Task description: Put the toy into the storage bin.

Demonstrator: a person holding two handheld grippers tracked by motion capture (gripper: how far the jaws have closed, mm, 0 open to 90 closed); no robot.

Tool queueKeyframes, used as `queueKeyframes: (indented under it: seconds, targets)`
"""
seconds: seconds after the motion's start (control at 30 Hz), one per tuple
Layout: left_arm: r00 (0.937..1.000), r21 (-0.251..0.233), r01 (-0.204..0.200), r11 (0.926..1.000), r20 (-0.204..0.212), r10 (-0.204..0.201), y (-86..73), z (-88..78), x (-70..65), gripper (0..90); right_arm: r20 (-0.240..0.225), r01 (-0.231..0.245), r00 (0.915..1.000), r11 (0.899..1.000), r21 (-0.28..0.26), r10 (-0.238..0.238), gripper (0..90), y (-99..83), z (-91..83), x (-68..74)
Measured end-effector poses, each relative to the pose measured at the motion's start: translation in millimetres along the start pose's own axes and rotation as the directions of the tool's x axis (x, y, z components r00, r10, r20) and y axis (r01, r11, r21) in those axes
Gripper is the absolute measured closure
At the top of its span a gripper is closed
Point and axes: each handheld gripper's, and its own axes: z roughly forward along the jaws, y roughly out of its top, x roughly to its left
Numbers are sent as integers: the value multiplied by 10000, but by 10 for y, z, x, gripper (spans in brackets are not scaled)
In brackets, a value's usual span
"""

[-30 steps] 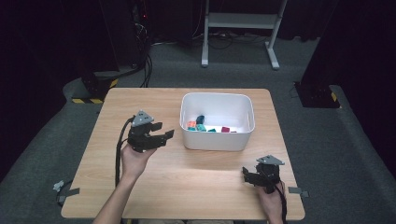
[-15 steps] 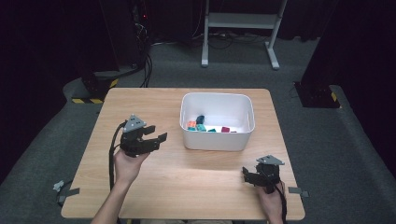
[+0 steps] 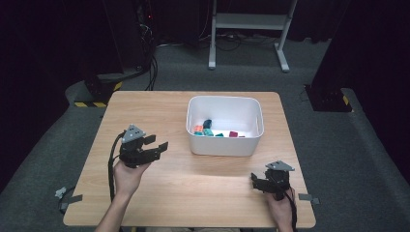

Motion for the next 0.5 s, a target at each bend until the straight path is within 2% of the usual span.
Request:
queueKeyframes:
  seconds: [0.5]
  targets:
    - [9995, 55, 269, 9996, -155, -269, -229, -68, 51, 418, 1, 2, 10000, 10000, 1, -2, 150, 0, 0, 0]
